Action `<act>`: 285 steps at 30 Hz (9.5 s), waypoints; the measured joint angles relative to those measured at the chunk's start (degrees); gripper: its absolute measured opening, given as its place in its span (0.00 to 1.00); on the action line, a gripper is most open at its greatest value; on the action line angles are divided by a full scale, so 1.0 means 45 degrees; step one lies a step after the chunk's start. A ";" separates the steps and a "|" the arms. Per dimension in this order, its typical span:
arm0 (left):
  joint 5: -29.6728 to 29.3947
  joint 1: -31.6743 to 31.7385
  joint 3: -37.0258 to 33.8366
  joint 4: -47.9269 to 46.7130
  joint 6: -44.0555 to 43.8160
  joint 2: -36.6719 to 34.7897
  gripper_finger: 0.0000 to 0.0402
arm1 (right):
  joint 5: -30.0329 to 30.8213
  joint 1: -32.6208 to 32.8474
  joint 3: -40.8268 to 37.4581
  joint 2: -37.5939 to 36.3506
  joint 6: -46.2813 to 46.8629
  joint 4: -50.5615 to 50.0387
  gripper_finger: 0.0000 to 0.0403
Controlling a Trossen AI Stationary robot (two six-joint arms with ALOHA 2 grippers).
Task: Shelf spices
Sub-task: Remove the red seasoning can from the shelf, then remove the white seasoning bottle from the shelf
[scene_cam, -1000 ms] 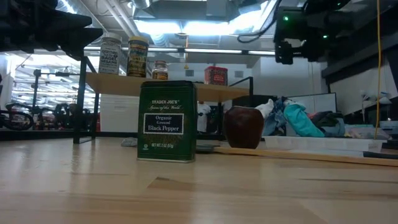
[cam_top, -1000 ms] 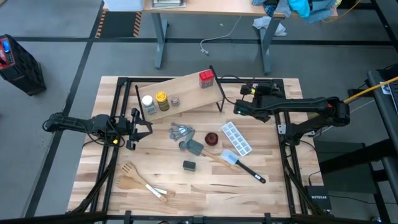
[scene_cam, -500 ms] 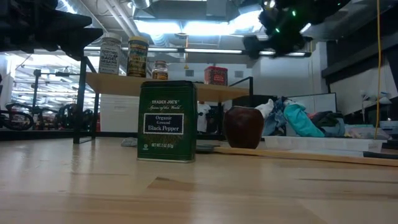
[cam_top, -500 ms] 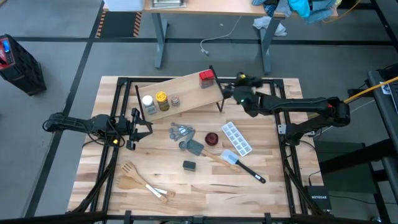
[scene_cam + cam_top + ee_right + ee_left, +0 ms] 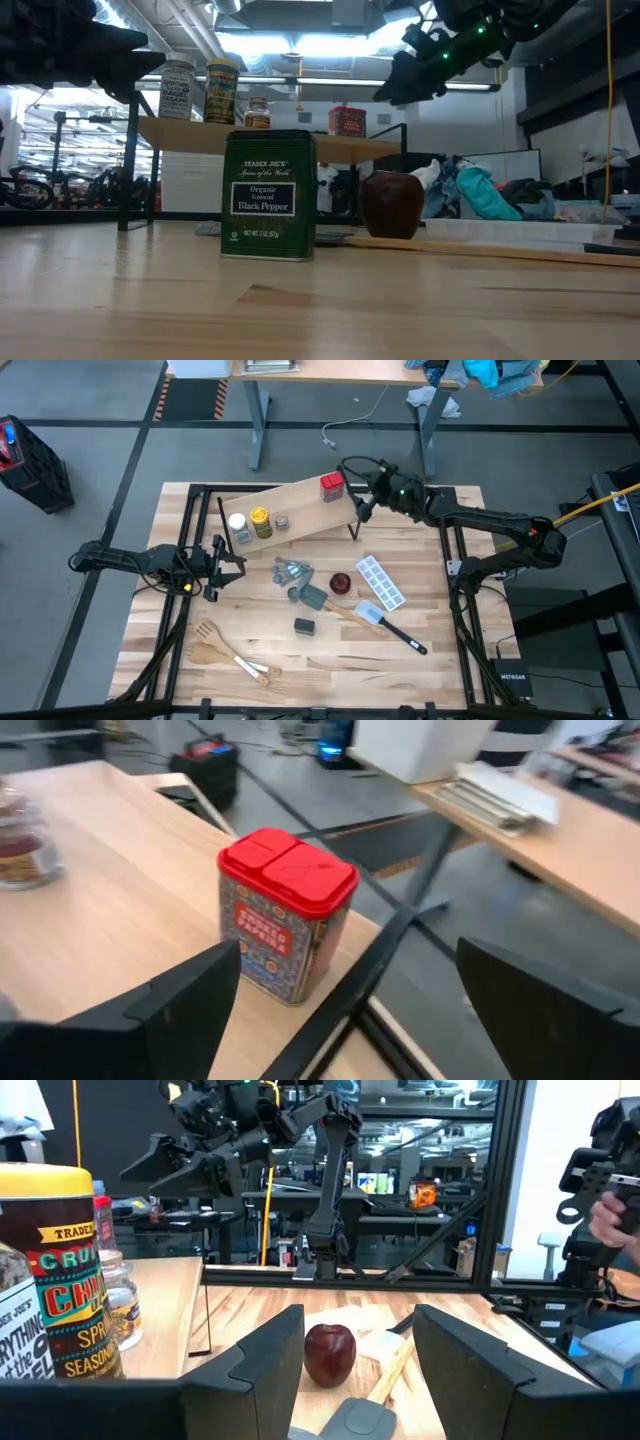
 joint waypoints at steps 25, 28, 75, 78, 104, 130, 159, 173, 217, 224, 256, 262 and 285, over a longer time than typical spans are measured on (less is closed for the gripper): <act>0.0000 0.0000 0.0005 -0.0042 -0.0005 0.0000 0.45 | -0.0192 -0.0215 0.0000 0.0039 -0.3173 0.1213 0.93; 0.0000 0.0000 0.0004 -0.0180 -0.0009 0.0000 0.45 | -0.0173 -0.0215 0.0000 0.0039 -0.3120 0.1387 0.93; -0.0044 0.0000 0.0004 -0.0530 -0.0009 0.0004 0.45 | -0.8541 -0.2949 0.0894 0.4942 -0.1047 0.5649 0.93; -0.0044 0.0000 0.0003 -0.0529 -0.0009 0.0002 0.45 | -0.9429 -0.2949 0.1502 0.5543 -0.0526 0.5591 0.93; -0.0049 0.0000 0.0005 -0.0538 -0.0009 0.0001 0.45 | -1.0044 -0.2954 0.2163 0.5750 0.0773 0.5337 0.53; -0.0143 0.0002 0.0002 -0.0539 -0.0009 0.0002 0.45 | -1.1580 0.1108 0.2147 0.1894 0.0985 0.1926 0.53; -0.0141 0.0000 0.0002 -0.0578 -0.1015 0.0003 0.45 | 0.0760 1.0230 0.0769 0.2117 0.4481 -0.1184 0.53; -0.0141 0.0000 0.0000 -0.0665 -0.1710 0.0004 0.45 | 0.0654 1.0074 -0.2973 0.3752 0.5523 0.7195 0.53; -0.0138 0.0000 0.0002 -0.0908 -0.0908 0.0000 0.45 | -0.0010 1.0223 -0.2934 0.7801 0.6810 1.0335 0.75; -0.0140 0.0000 0.0000 -0.0909 -0.0908 0.0000 0.45 | -0.0427 1.0223 -0.2934 0.7796 0.6813 1.0324 0.76; -0.0128 0.0000 0.0000 0.1332 -0.0721 0.0005 0.45 | 0.0794 1.0209 -0.2934 0.5779 0.3352 1.0633 0.76; 0.0814 -0.0001 0.0183 0.3204 0.1491 0.0005 0.45 | 0.0702 1.0204 -0.2934 0.5727 0.2940 1.0548 0.76; -0.4288 0.0000 0.4915 -0.5311 0.1850 0.0487 0.45 | 0.1094 0.9839 -0.2939 0.5732 0.3071 1.0213 0.76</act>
